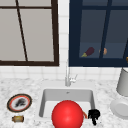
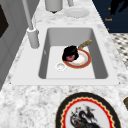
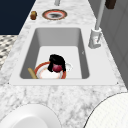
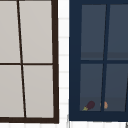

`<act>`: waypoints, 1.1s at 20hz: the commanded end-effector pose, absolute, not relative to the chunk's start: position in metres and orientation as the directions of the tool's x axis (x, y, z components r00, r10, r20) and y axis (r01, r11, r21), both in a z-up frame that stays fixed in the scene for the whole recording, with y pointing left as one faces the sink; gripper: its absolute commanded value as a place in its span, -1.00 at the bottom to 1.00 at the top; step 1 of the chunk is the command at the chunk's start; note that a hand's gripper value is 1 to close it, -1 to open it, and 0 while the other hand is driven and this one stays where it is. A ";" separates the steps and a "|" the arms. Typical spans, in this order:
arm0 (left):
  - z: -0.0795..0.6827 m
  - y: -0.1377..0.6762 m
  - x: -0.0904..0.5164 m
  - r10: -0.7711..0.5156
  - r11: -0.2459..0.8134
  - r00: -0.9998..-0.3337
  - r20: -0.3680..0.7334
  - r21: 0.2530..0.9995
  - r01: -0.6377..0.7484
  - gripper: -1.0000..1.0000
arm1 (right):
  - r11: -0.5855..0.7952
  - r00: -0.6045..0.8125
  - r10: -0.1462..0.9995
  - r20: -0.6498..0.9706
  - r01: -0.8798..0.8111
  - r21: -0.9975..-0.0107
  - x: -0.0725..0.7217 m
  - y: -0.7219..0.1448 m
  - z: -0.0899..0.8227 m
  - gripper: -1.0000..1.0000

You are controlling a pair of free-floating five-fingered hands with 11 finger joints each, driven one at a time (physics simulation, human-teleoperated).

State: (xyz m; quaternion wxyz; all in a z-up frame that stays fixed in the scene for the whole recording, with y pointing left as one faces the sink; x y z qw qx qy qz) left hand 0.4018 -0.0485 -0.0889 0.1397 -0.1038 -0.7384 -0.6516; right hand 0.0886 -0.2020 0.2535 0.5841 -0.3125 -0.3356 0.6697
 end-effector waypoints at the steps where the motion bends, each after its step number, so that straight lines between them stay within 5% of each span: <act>1: -0.093 -0.049 0.404 -0.025 0.128 -0.930 0.366 0.924 0.360 1.00 | -0.092 -0.122 0.992 -0.027 -0.573 -0.815 0.089 -0.202 0.254 0.00; 9: -0.102 -0.048 0.403 -0.035 0.128 -0.952 0.304 0.946 0.297 1.00 | -0.092 -0.122 0.992 -0.027 -0.573 -0.815 0.089 -0.202 0.254 0.00; 22: -0.005 -0.025 0.398 0.048 0.094 -0.966 0.255 0.961 0.258 1.00 | -0.092 -0.122 0.992 -0.027 -0.573 -0.815 0.089 -0.202 0.254 0.00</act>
